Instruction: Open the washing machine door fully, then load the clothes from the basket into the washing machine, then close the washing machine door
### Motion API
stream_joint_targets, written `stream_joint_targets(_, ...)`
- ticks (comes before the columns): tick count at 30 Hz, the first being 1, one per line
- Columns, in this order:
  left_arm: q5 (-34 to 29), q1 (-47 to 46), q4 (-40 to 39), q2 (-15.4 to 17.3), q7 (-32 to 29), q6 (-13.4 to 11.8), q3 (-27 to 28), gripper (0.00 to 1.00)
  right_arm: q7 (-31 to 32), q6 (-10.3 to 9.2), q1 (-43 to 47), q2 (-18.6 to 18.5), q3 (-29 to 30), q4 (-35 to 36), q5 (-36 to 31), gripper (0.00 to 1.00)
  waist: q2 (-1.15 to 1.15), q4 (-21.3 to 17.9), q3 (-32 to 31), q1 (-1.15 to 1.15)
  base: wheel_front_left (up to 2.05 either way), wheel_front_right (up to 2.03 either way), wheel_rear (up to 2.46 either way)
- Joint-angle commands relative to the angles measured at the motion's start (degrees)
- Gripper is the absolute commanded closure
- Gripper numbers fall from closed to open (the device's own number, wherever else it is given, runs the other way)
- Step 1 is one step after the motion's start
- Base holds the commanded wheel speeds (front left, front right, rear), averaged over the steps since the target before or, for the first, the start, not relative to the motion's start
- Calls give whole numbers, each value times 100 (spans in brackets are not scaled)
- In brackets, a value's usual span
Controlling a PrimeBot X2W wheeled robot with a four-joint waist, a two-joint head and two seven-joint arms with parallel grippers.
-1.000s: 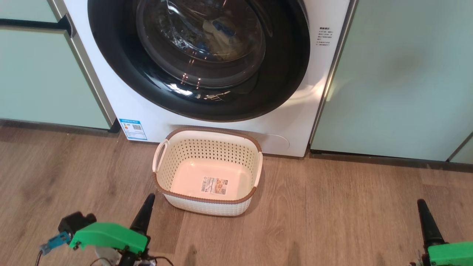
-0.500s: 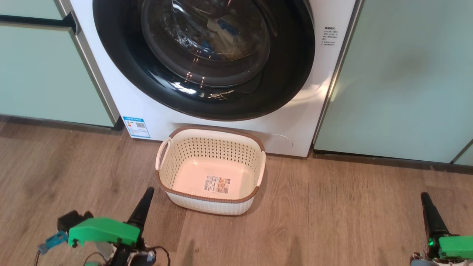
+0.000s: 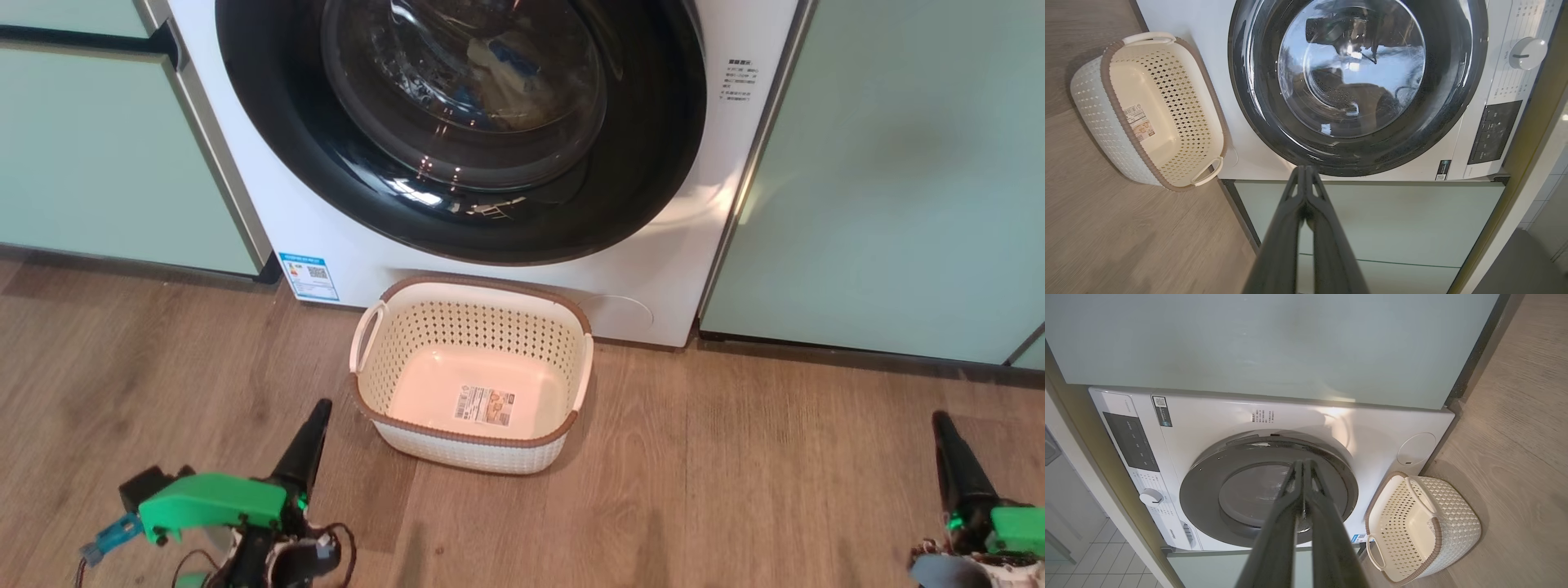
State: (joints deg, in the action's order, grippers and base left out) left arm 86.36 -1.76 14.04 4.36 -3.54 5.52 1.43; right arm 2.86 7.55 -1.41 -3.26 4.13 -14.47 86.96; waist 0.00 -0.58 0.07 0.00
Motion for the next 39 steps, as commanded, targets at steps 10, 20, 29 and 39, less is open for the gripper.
stream_joint_targets(10, 720, -429, -5, -26, -160, 197, 341, 100, 177, -6, -457, -128, 9, 59, 712, 100, 0, 58, 12, 0, 0, 0, 0)
stream_joint_targets(20, 703, -431, -5, -40, -176, 197, 361, 100, 198, -6, -459, -110, 35, 57, 690, 100, 0, 58, 12, 0, 0, 0, 0)
stream_joint_targets(29, 691, -432, -4, -51, -188, 197, 376, 100, 214, -6, -460, -96, 54, 56, 674, 100, 0, 58, 11, 0, 0, 0, 0)
stream_joint_targets(39, 677, -433, -3, -63, -201, 197, 392, 100, 231, -6, -462, -80, 76, 55, 656, 100, 0, 58, 11, 0, 0, 0, 0)
